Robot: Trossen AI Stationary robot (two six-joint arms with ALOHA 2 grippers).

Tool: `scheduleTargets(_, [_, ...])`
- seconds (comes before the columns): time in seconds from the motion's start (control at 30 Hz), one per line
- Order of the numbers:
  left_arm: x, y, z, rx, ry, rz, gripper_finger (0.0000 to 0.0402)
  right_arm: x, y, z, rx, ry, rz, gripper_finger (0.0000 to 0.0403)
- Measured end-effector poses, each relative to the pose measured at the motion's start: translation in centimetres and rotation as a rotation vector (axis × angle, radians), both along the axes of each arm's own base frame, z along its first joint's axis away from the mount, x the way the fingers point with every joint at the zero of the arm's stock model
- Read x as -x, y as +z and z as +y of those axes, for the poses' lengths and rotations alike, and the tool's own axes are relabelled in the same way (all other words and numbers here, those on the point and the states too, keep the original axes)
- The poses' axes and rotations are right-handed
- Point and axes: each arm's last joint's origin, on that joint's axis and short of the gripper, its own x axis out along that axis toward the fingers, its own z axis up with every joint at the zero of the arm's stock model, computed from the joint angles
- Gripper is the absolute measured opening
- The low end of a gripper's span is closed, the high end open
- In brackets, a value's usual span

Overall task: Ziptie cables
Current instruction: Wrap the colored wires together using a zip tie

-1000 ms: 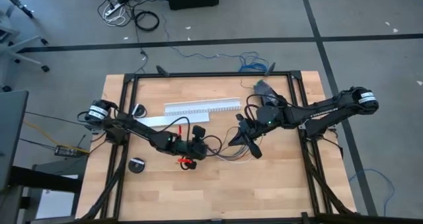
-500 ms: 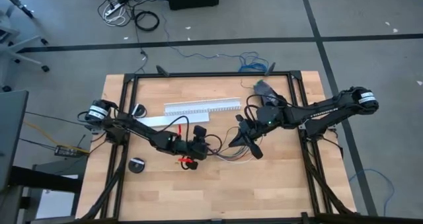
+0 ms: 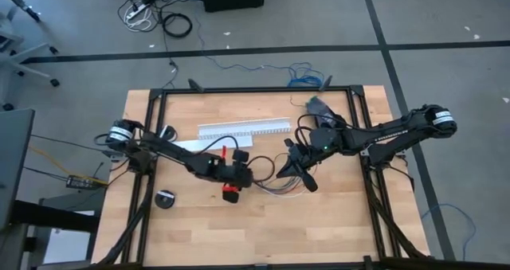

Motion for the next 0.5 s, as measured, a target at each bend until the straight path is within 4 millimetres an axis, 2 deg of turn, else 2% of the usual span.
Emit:
scheduleTargets(0.27, [-0.6, -2.2, 1.4, 0.023, -0.018, 0.083, 0.0147, 0.0, 0.2, 0.1, -0.007, 0.017, -0.016, 0.0000])
scheduleTargets(0.4, [-0.8, -2.5, 1.4, 0.037, -0.040, 0.095, 0.0146, 0.0, 0.2, 0.1, -0.005, 0.017, -0.021, 0.0000])
scheduleTargets(0.5, [-0.7, -2.5, 1.4, 0.032, -0.038, 0.100, 0.0131, 0.0, 0.2, 0.0, -0.002, 0.017, -0.017, 0.0000])
